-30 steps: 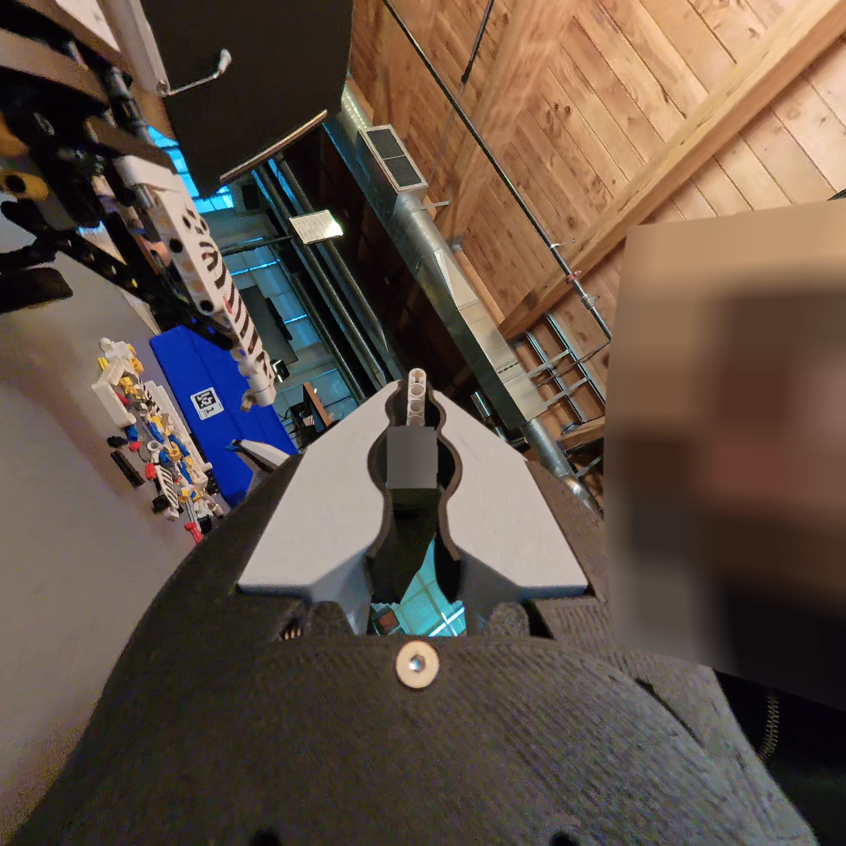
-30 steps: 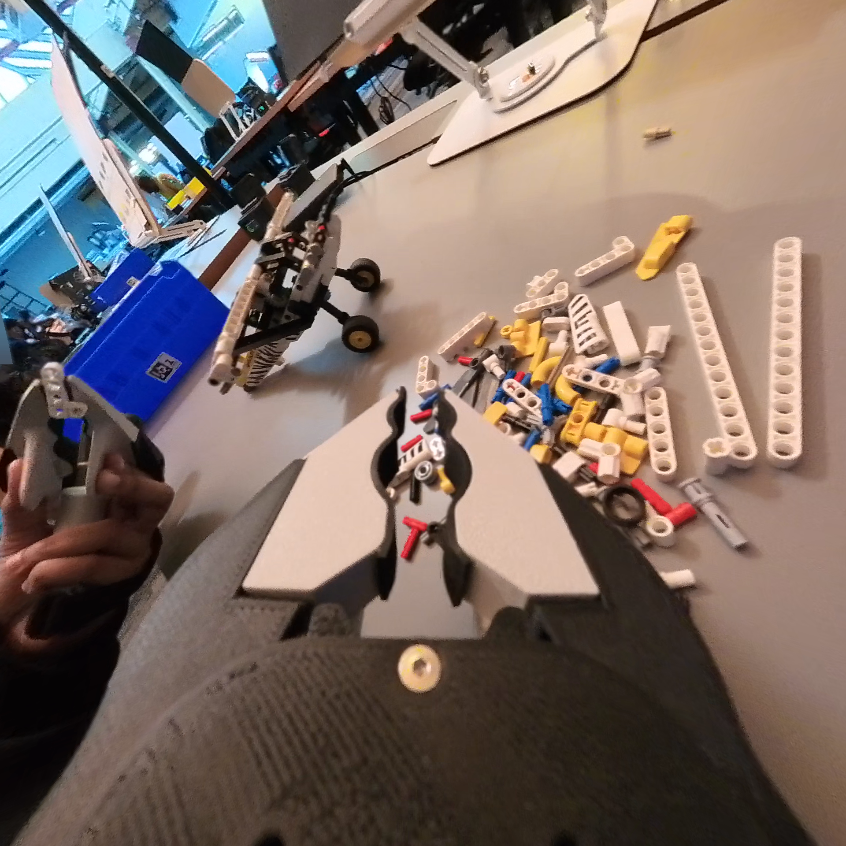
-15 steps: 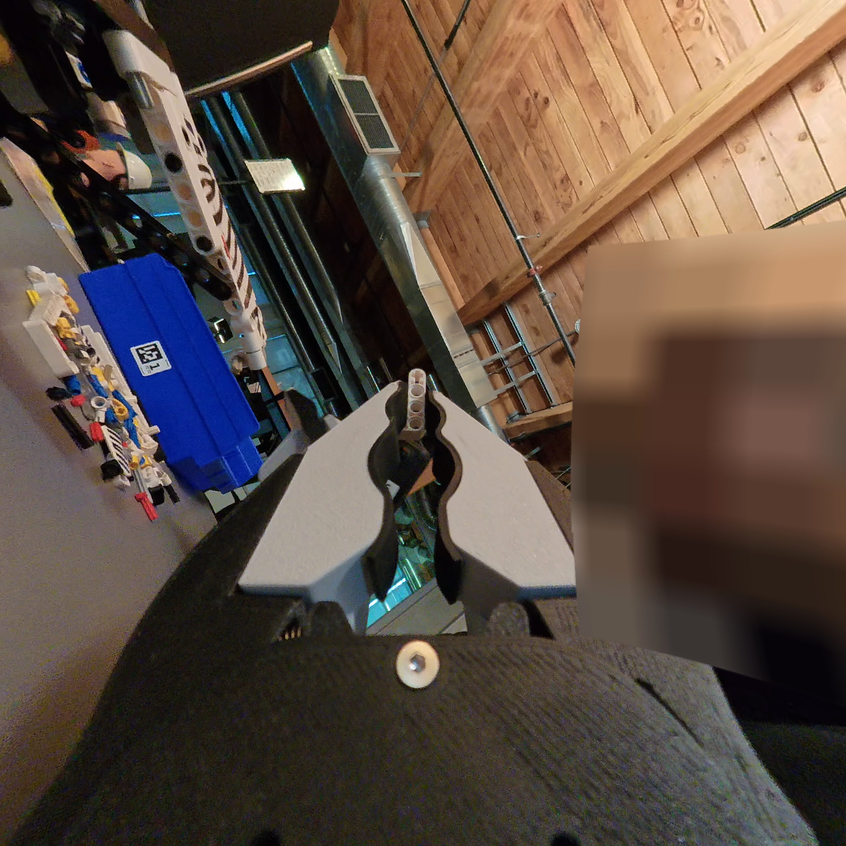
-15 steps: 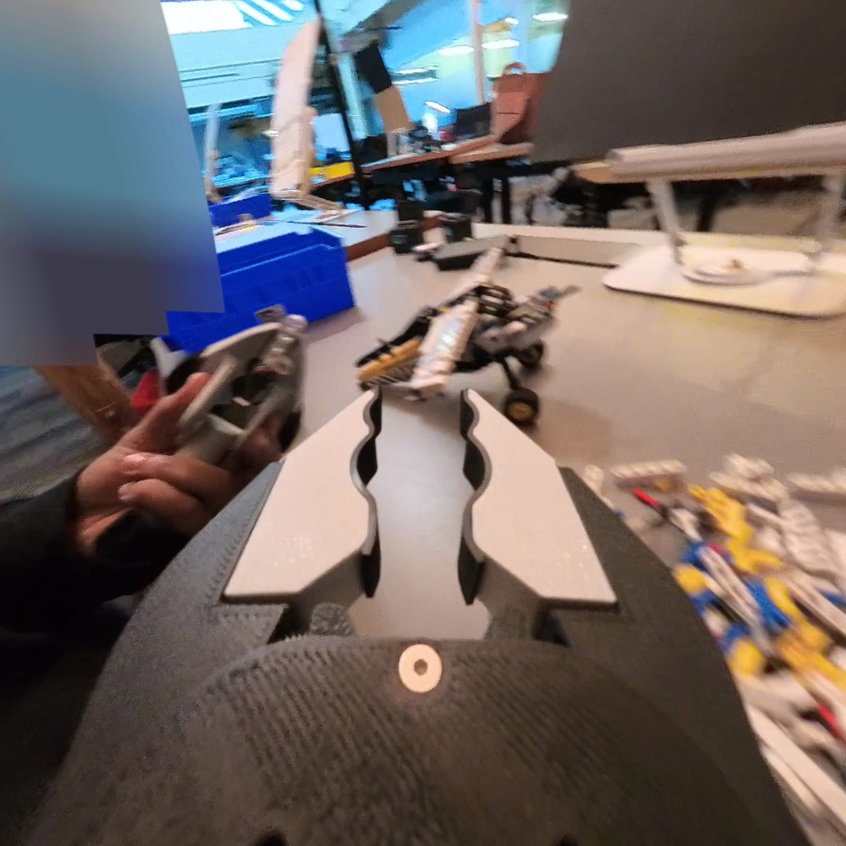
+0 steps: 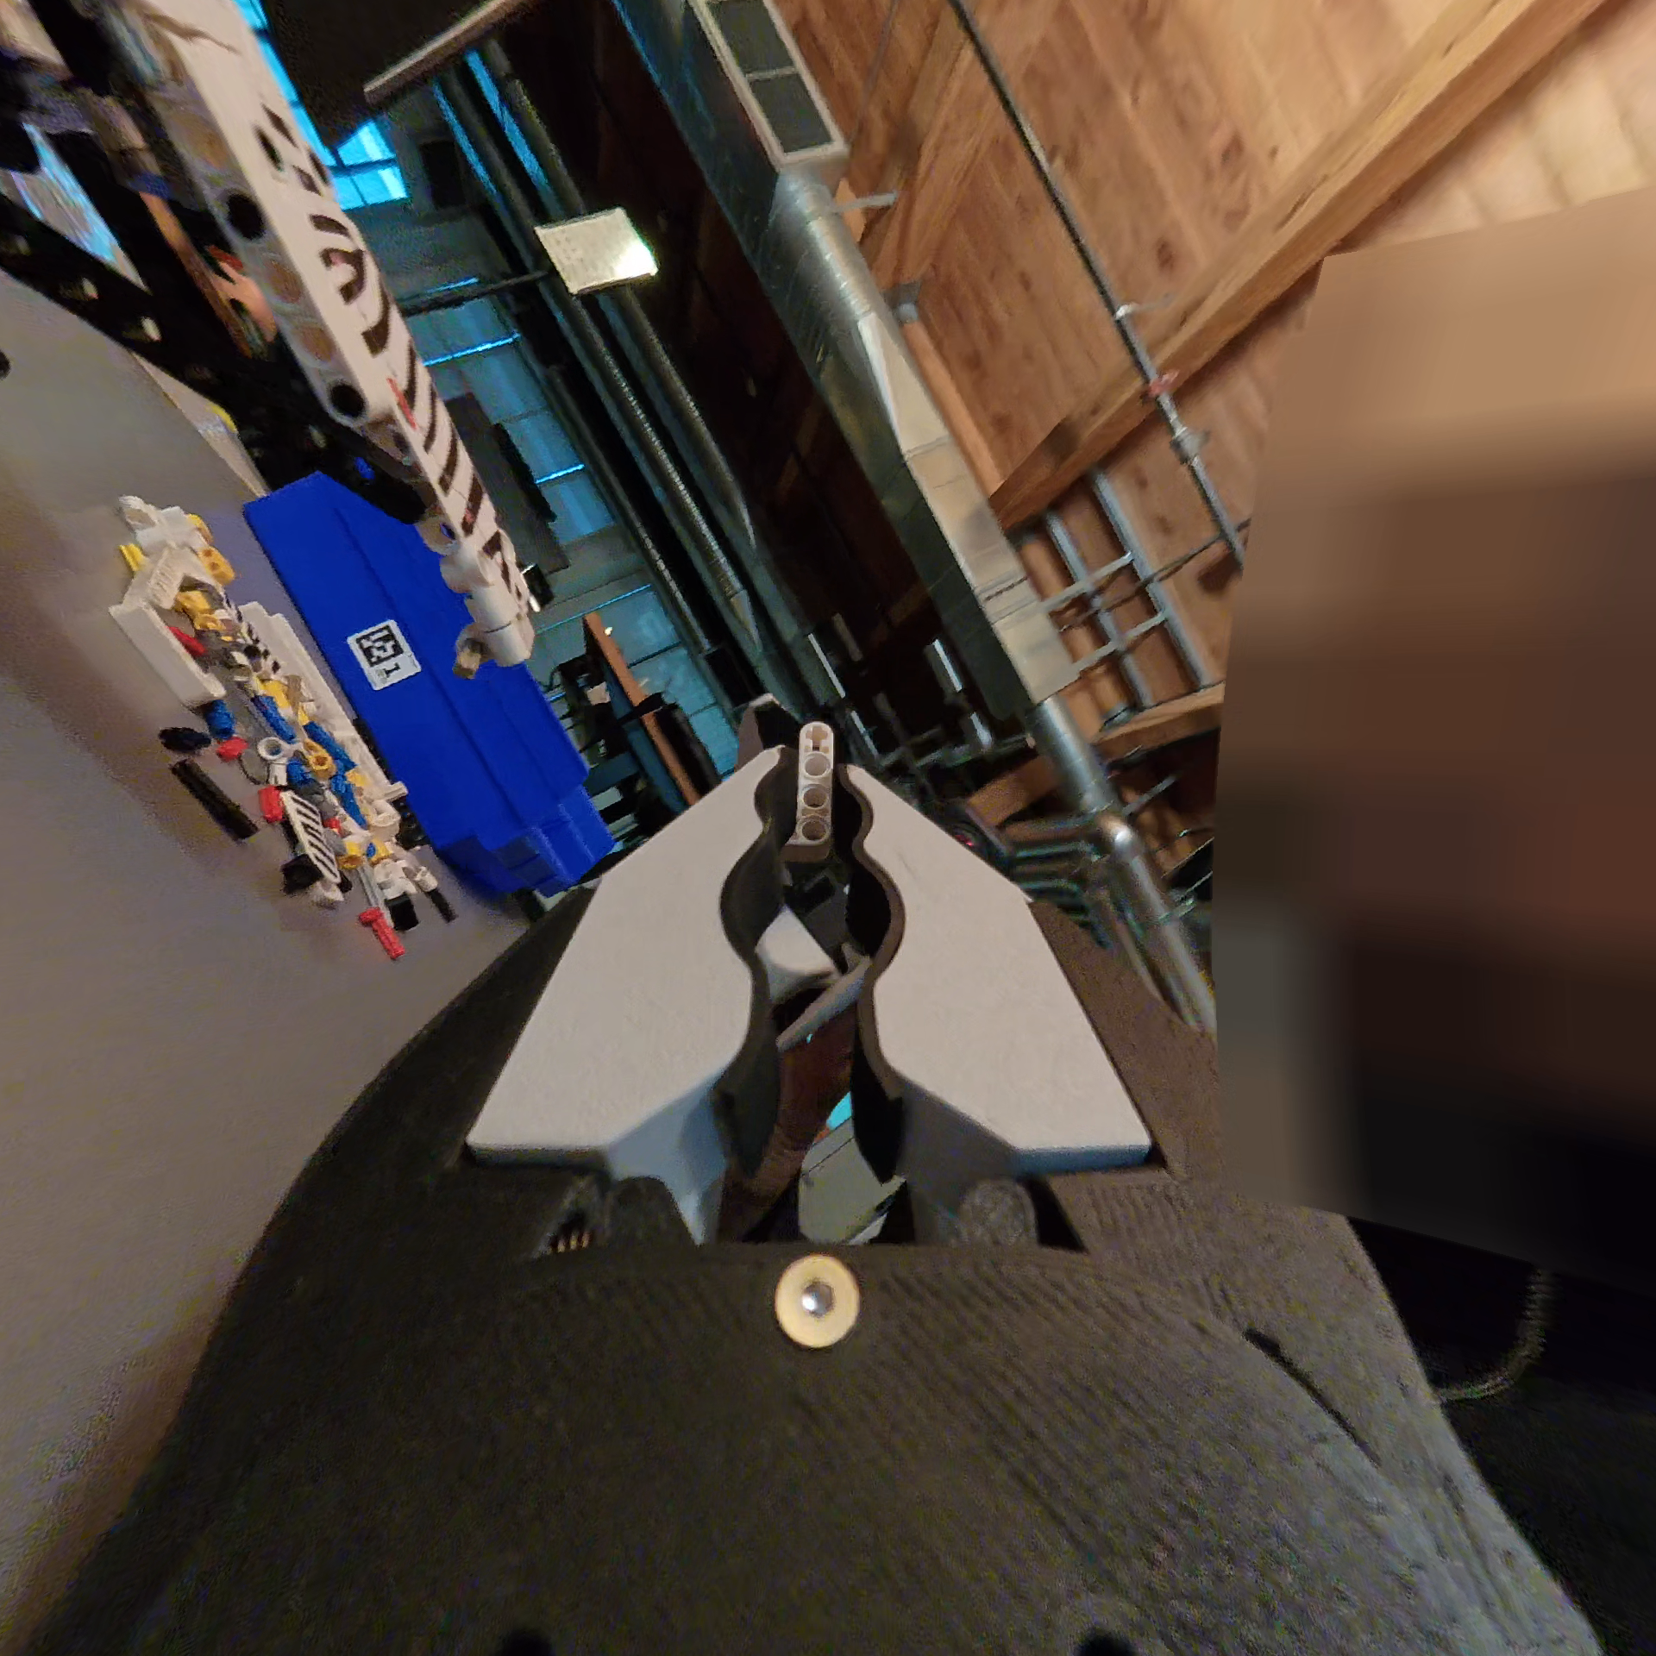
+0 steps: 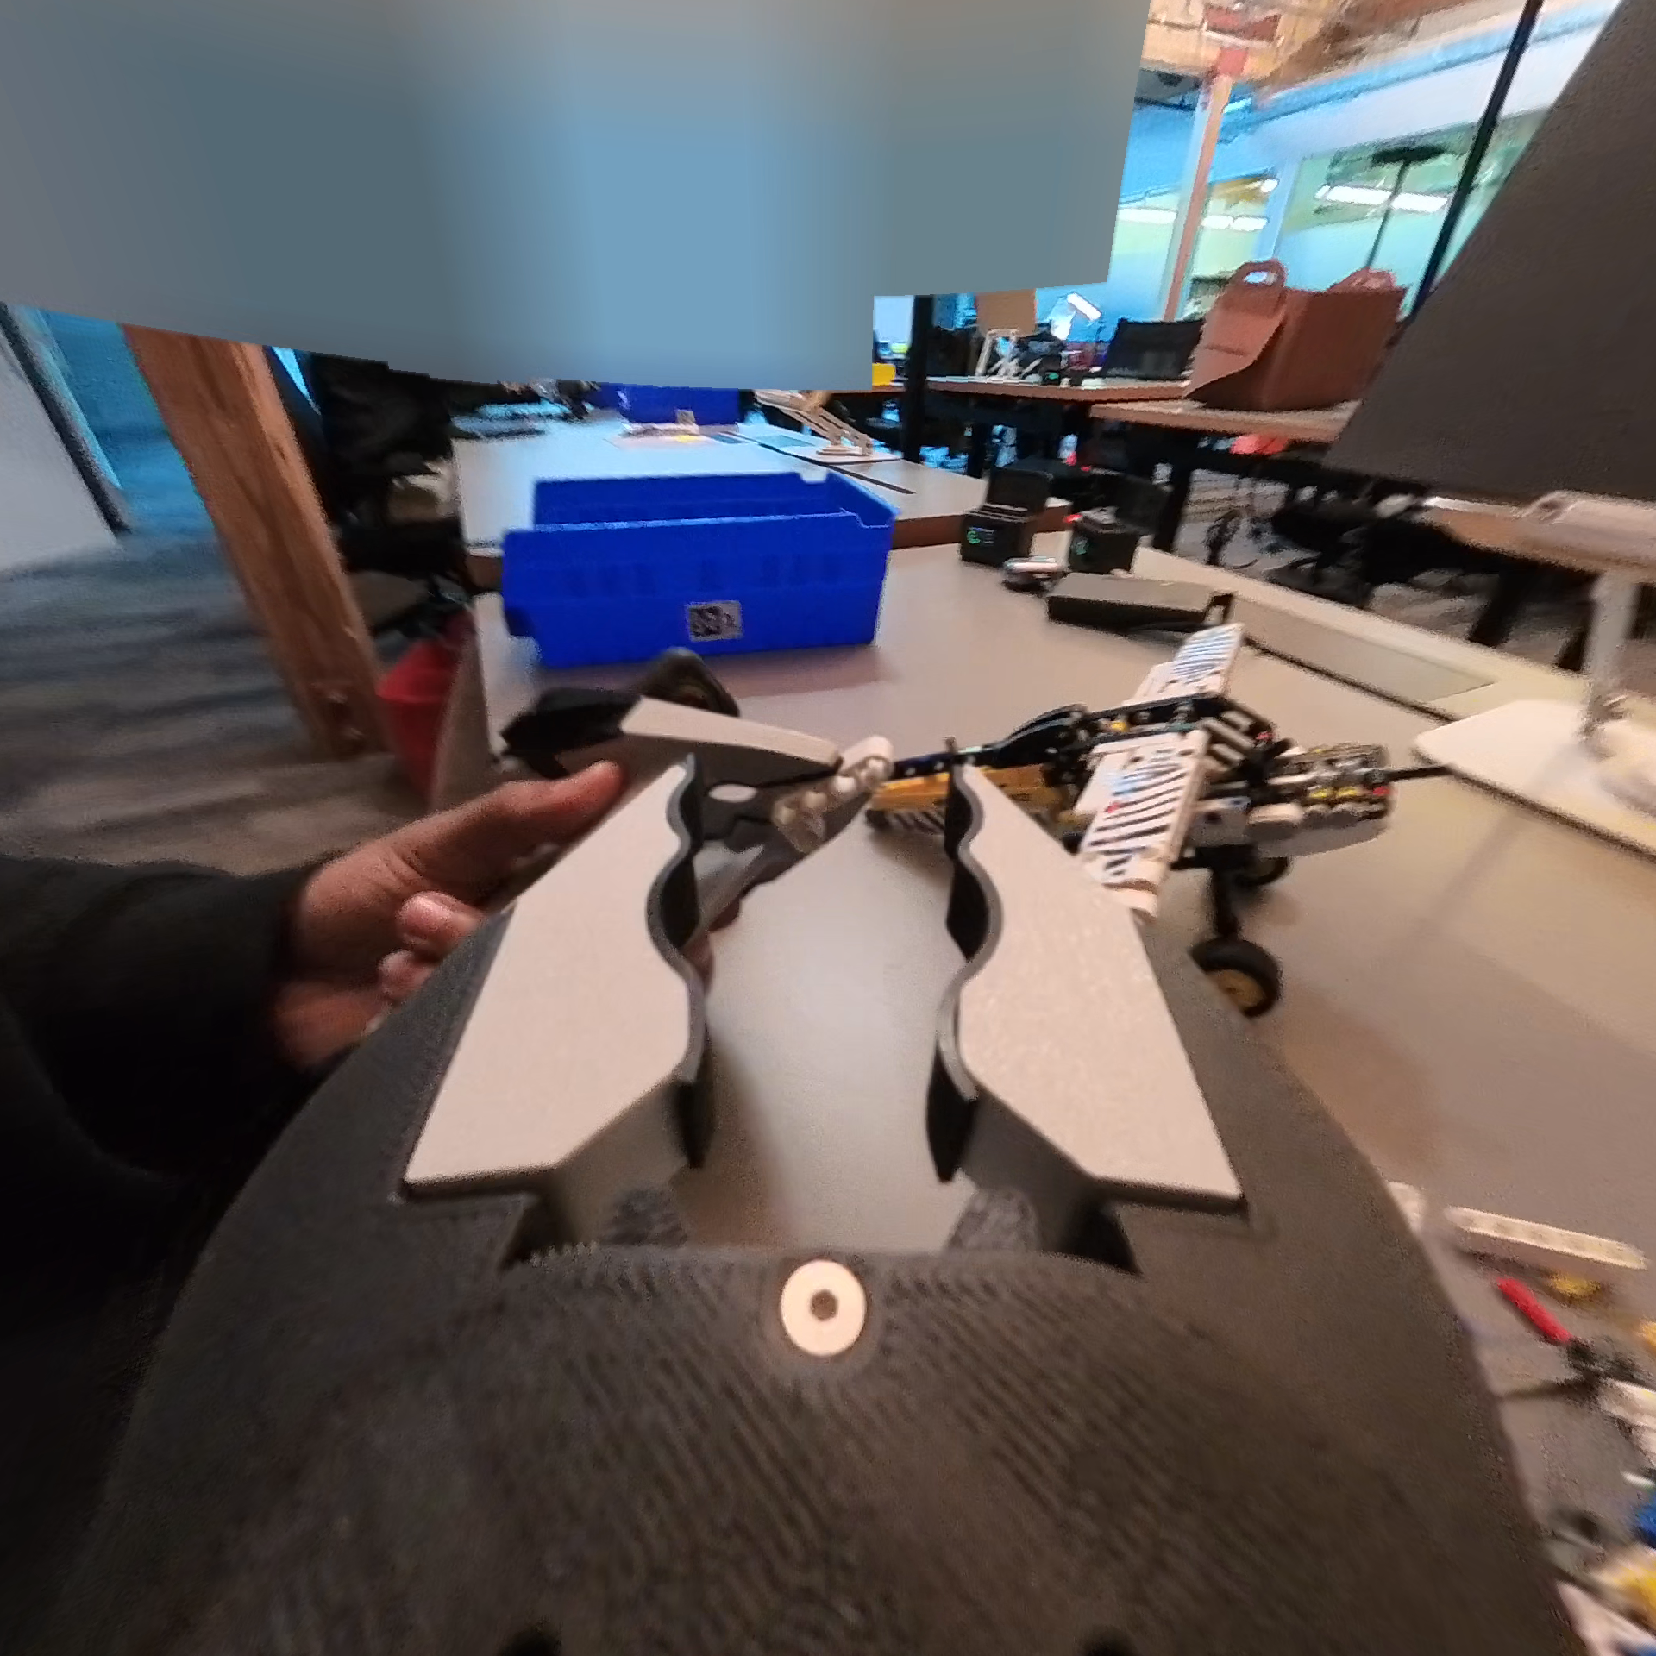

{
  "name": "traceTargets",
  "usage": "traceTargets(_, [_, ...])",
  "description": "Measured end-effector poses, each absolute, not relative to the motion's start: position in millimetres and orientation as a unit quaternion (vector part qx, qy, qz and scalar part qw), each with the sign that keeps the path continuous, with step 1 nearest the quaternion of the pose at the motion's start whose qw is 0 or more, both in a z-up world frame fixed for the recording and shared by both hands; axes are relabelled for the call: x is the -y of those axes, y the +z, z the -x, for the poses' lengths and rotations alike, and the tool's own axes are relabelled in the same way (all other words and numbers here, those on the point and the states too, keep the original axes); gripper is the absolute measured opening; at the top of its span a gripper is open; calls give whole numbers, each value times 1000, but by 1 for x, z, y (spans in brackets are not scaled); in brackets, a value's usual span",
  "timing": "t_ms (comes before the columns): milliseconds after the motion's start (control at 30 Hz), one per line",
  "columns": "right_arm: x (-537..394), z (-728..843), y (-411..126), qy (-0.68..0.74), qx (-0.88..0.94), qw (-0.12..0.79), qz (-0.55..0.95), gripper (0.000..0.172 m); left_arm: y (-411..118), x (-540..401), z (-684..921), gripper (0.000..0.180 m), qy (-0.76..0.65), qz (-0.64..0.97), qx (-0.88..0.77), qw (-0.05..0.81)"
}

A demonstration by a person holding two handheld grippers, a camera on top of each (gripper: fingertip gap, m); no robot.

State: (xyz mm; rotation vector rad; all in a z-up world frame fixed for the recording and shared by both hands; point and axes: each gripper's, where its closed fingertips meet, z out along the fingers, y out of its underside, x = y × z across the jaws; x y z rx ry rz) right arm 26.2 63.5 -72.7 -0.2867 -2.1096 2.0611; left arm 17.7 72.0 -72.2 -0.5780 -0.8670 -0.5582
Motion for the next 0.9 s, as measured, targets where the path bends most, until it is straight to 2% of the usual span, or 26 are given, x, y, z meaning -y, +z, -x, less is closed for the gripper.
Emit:
traceTargets(167, [-68,-21,-78,640,732,229,43,53,-69,-78,-21,3,-270,290,404,824])
traceTargets(333, [-70,-21,-84,577,744,336,-20,34,-78,-86,-21,3,-286,303,417,808])
traceTargets(433, [-70,-23,-85,559,742,369,-41,31,-79,-88,-21,2,-282,314,422,803])
traceTargets(600, [-74,-21,-81,579,737,349,-19,31,-79,-87,-21,5,-267,318,426,804])
traceTargets(700, [-82,-20,-69,633,715,297,22,31,-81,-80,-17,23,-258,301,436,808])
traceTargets(767, [-89,-23,-56,696,683,213,59,31,-81,-78,-16,22,-259,296,435,810])
traceTargets(833, [-97,-29,-37,776,617,77,99,31,-81,-77,-16,23,-260,292,434,812])
traceTargets(900, [-115,-36,-12,851,501,-99,122,29,-80,-77,-16,23,-261,290,431,814])
